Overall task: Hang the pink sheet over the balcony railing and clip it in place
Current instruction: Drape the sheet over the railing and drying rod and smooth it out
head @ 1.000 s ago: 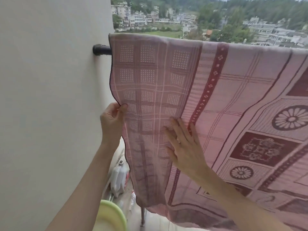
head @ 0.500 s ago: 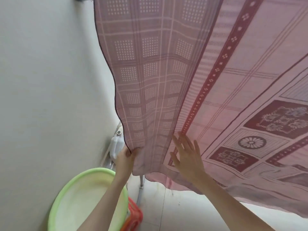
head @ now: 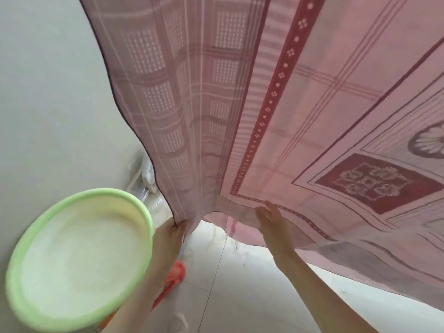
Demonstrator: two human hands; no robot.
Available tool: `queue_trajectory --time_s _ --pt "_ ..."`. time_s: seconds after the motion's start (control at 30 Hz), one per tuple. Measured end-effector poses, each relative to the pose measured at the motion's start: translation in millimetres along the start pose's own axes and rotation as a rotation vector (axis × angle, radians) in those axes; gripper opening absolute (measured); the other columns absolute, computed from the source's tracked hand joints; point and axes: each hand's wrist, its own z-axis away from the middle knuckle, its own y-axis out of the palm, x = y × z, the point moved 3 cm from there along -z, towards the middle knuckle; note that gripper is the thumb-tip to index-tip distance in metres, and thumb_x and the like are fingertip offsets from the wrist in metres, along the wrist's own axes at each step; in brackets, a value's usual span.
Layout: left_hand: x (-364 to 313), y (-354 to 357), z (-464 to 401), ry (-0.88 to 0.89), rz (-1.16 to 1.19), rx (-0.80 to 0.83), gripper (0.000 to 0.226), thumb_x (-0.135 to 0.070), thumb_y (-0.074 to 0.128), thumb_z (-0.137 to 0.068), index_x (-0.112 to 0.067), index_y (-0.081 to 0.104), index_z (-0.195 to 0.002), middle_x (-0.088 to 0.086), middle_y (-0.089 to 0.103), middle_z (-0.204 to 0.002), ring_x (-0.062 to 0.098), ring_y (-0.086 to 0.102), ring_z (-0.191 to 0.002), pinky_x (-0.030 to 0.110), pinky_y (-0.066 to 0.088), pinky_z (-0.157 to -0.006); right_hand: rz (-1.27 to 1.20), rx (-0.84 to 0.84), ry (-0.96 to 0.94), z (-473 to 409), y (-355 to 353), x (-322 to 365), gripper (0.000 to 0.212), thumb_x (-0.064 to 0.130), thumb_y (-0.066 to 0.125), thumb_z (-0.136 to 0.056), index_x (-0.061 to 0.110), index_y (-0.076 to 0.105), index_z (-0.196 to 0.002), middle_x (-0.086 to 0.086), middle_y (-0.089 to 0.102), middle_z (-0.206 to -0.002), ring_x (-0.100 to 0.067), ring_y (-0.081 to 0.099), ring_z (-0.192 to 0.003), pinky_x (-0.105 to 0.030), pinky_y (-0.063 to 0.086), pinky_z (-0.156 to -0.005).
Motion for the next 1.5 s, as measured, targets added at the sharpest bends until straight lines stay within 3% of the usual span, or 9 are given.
queue_trajectory --time_s 0.23,0.33,0.5,0.63,0.73,0.87,1.07,1.17,1.5 --pt "74 58 -14 0.06 0.101 -0.09 0.041 -0.005 0.058 -0.085 -0.015 0.034 -0.054 -0.002 0.03 -0.049 0.016 0.028 -0.051 0.024 0.025 -0.05 -0.523 0.092 0.244 -51 27 -105 0.013 0.029 0.058 -0.089 0.023 0.057 -0.101 0.002 0.059 -0.107 -0.023 0.052 -0.113 -0.043 0.045 -0.095" --pt "103 78 -33 0.159 0.199 -0.127 0.02 -0.007 0.058 -0.086 -0.01 0.05 -0.069 -0.002 0.047 -0.058 0.014 0.04 -0.056 0.016 0.031 -0.051 -0.611 0.119 0.333 -78 46 -146 0.029 0.039 0.062 -0.084 0.019 0.053 -0.103 -0.001 0.057 -0.109 -0.025 0.052 -0.111 -0.047 0.042 -0.1" --pt "136 113 -68 0.097 0.554 -0.171 0.019 -0.022 0.062 -0.087 -0.016 0.057 -0.069 -0.002 0.054 -0.066 0.013 0.046 -0.062 0.024 0.041 -0.056 -0.875 0.143 0.301 -127 65 -197 0.077 0.049 0.064 -0.077 0.012 0.034 -0.137 -0.006 0.044 -0.136 -0.025 0.043 -0.126 -0.052 0.039 -0.101" --pt "151 147 -98 0.097 0.817 -0.129 0.012 -0.025 0.059 -0.088 -0.014 0.063 -0.085 0.004 0.064 -0.089 0.019 0.058 -0.082 0.033 0.049 -0.074 -1.052 0.128 0.216 -168 68 -228 0.087 0.049 0.063 -0.079 0.012 0.019 -0.145 -0.007 0.033 -0.148 -0.026 0.041 -0.13 -0.055 0.036 -0.102" --pt "158 171 -120 0.131 0.886 -0.112 0.029 -0.026 0.056 -0.09 -0.003 0.061 -0.106 0.013 0.062 -0.113 0.019 0.061 -0.087 0.031 0.051 -0.076 -1.137 0.189 0.054 -191 66 -242 0.054 0.04 0.06 -0.084 0.017 0.048 -0.131 -0.002 0.053 -0.132 -0.022 0.048 -0.124 -0.046 0.043 -0.096" --pt "149 213 -122 0.193 0.99 -0.046 0.008 -0.022 0.057 -0.09 -0.015 0.061 -0.093 -0.002 0.063 -0.088 0.014 0.06 -0.083 0.031 0.049 -0.08 -1.248 0.223 -0.091 -214 37 -250 0.004 0.019 0.059 -0.087 0.02 0.062 -0.087 0.002 0.065 -0.098 -0.019 0.058 -0.109 -0.038 0.048 -0.086" --pt "146 235 -148 0.269 1.079 0.048 0.01 -0.017 0.056 -0.09 -0.02 0.062 -0.097 -0.007 0.066 -0.094 0.015 0.062 -0.096 0.031 0.049 -0.088 -1.291 0.22 -0.197 -242 39 -251 0.006 0.013 0.057 -0.089 0.013 0.061 -0.085 -0.001 0.064 -0.096 -0.02 0.062 -0.102 -0.035 0.051 -0.086" --pt "148 241 -153 0.264 1.095 -0.003 0.013 -0.017 0.055 -0.091 -0.009 0.06 -0.1 0.001 0.066 -0.086 0.015 0.064 -0.084 0.028 0.05 -0.085 -1.288 0.2 -0.223 -246 36 -257 0.005 0.012 0.057 -0.089 0.012 0.062 -0.086 -0.001 0.066 -0.095 -0.017 0.065 -0.094 -0.034 0.053 -0.083" --pt "190 242 -166 0.214 1.027 -0.084 0.015 -0.018 0.053 -0.092 -0.016 0.057 -0.078 -0.001 0.058 -0.075 0.009 0.056 -0.07 0.023 0.048 -0.075 -1.178 0.195 -0.298 -259 42 -291 0.009 0.019 0.055 -0.09 0.018 0.064 -0.091 0.006 0.072 -0.085 -0.01 0.071 -0.081 -0.029 0.051 -0.074"
